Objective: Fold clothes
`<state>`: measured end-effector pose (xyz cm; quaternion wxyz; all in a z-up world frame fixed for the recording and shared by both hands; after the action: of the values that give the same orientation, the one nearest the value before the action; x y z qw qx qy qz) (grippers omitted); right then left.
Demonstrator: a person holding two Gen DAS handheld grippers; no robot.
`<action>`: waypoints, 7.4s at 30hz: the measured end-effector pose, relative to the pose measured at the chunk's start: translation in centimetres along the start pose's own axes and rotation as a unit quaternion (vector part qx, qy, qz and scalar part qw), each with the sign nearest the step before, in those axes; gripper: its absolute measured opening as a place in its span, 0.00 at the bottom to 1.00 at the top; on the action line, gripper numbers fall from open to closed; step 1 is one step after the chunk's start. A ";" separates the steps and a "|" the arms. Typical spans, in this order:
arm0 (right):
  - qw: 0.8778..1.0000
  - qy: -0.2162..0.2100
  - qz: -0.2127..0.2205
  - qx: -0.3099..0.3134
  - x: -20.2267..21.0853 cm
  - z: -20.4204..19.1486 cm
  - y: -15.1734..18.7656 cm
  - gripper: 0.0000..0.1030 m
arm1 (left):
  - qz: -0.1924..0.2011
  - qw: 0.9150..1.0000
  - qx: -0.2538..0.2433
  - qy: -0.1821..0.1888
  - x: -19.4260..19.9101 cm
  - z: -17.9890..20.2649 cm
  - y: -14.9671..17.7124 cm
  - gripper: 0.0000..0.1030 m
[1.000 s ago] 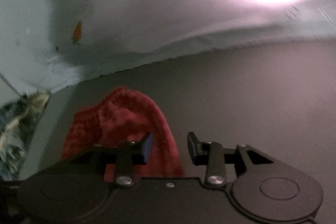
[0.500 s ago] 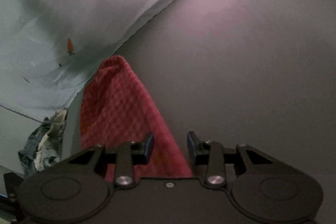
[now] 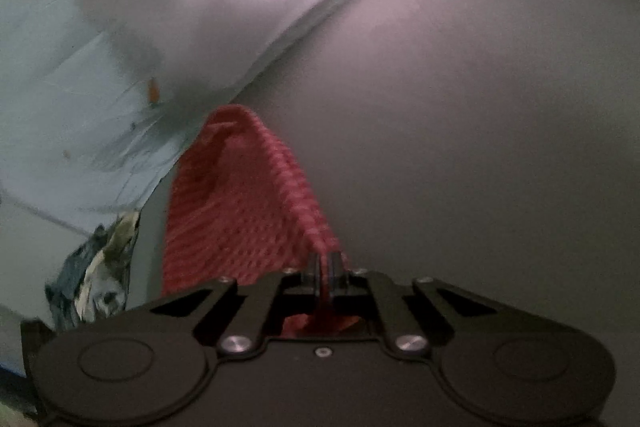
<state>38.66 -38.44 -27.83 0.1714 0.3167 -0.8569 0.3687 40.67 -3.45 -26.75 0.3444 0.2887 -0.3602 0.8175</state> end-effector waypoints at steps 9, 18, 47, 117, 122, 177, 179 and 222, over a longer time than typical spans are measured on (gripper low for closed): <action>0.998 0.041 -0.035 0.011 -0.9 1.1 1.7 0.14 | -0.015 0.999 0.009 -0.029 0.1 -1.3 0.3 0.40; 0.998 0.047 -0.032 0.008 -1.5 1.3 2.4 0.32 | -0.044 0.997 -0.030 -0.048 -0.7 -1.0 1.2 0.54; 0.973 -0.164 0.074 -0.145 8.9 -4.4 0.0 0.02 | 0.071 0.991 0.021 0.107 11.8 2.9 1.4 0.07; 0.915 -0.220 0.072 -0.330 3.5 -4.4 1.6 0.02 | 0.056 0.952 0.237 0.186 9.7 -2.2 -1.9 0.07; 0.913 -0.223 0.074 -0.334 1.1 -5.7 -0.9 0.02 | 0.061 0.952 0.235 0.188 8.8 -2.1 -4.2 0.07; 0.974 0.005 0.023 -0.226 -12.3 -3.5 -5.6 0.49 | 0.017 0.976 0.206 0.069 -0.8 -4.9 -8.3 0.55; 0.981 0.004 0.005 -0.192 -13.0 -4.0 -5.7 0.46 | 0.006 0.975 0.212 0.071 -1.1 -4.9 -8.4 0.40; 0.958 0.016 -0.068 0.280 -17.4 -10.2 -1.3 0.83 | 0.051 0.986 -0.154 -0.048 -7.3 0.6 -8.9 0.91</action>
<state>53.06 -24.34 -29.51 0.1144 0.4034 -0.6931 0.5863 52.00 -2.00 -28.18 0.3249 0.2529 -0.5121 0.7538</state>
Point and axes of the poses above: each gripper's, at about its wrist camera, not at the fingertips, and x roughly against the way its jaws point, z to its right, y to its underside, the point moved 9 cm from there along -x, roughly the way its jaws point, and after that the axes turned 9 degrees about z, right-handed, at the moved point
